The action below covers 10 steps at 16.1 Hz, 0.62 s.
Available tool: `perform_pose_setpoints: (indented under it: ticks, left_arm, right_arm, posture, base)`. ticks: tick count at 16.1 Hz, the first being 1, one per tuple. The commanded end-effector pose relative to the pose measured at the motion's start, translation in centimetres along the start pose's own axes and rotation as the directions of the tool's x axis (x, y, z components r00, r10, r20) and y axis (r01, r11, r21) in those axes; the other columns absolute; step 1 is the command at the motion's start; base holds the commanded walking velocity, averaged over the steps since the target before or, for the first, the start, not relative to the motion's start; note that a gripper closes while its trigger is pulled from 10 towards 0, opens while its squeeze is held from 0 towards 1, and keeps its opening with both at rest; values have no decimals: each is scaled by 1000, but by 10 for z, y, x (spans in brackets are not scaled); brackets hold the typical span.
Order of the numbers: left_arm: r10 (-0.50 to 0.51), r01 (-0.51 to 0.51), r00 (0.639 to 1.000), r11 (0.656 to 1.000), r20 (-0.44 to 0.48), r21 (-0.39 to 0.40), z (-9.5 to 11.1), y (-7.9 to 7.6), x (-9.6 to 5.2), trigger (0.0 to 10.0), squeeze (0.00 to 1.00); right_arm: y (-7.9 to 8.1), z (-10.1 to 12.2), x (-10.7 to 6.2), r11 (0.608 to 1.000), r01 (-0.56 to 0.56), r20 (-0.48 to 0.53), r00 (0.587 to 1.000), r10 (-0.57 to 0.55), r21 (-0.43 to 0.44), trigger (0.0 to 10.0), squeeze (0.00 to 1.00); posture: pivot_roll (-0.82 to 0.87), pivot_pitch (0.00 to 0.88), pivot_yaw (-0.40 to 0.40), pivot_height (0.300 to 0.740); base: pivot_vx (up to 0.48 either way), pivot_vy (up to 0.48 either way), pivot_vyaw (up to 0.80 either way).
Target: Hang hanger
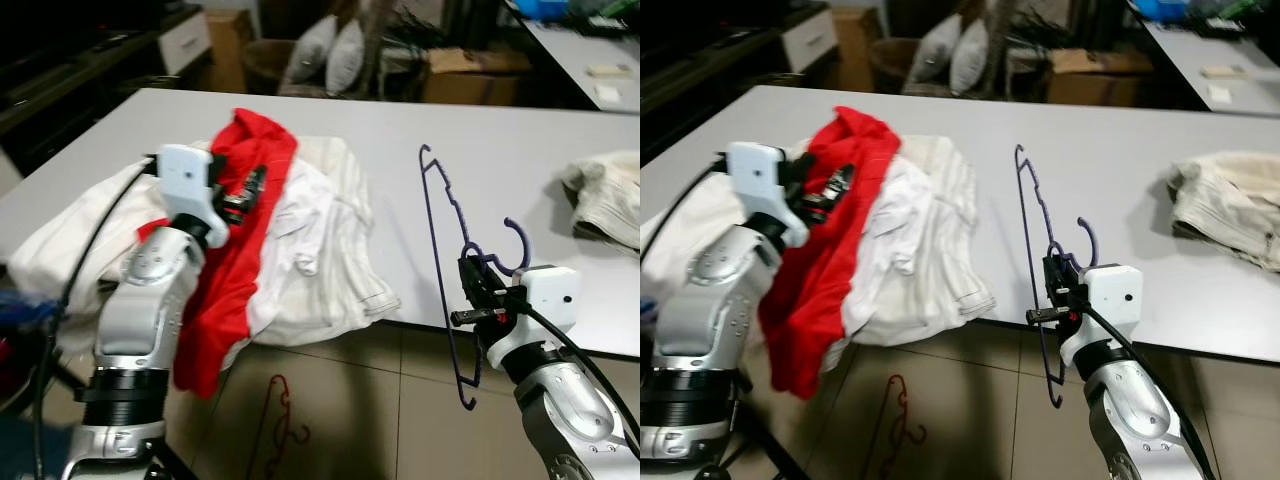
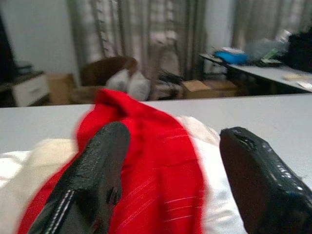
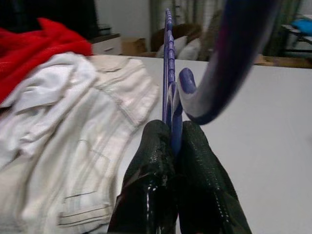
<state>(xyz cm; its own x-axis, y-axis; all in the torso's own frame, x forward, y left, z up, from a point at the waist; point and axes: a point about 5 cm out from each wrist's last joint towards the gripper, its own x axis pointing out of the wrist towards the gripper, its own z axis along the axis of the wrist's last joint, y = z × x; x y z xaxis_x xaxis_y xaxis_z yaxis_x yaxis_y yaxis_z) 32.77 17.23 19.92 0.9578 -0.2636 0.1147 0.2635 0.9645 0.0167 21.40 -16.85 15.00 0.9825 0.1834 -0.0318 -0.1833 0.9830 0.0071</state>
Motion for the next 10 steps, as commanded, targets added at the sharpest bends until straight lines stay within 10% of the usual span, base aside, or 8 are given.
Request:
perform_pose_setpoints:
  ticks: [1,5,6,7,10]
  left_arm:
    - [32,-32,999,999,17,7,4,7,3,10000,1000]
    - [60,-60,998,998,-12,21,14,43,31,10000,1000]
    - [85,-86,996,995,-28,-52,13,51,38,10000,847]
    - [74,-77,996,992,-41,-95,11,53,41,10000,16]
    - [-47,19,993,971,-109,-238,0,51,56,10000,0]
  right_arm:
    - [1,3,4,1000,-31,16,999,31,-5,10000,0]
    - [8,14,24,993,-116,41,992,117,-24,10000,0]
    - [9,14,25,991,-132,42,990,132,-11,10000,0]
    - [10,13,24,990,-139,39,989,139,-3,10000,0]
    - [20,9,14,981,-195,23,981,194,25,10000,0]
  posture:
    - [-53,0,26,740]
    - [-20,0,13,740]
    - [-15,0,16,740]
    - [-13,0,23,740]
    - [-24,0,49,740]
  base:
    - [0,0,0]
    - [0,0,0]
    - [0,0,0]
    - [0,0,0]
    - [0,0,0]
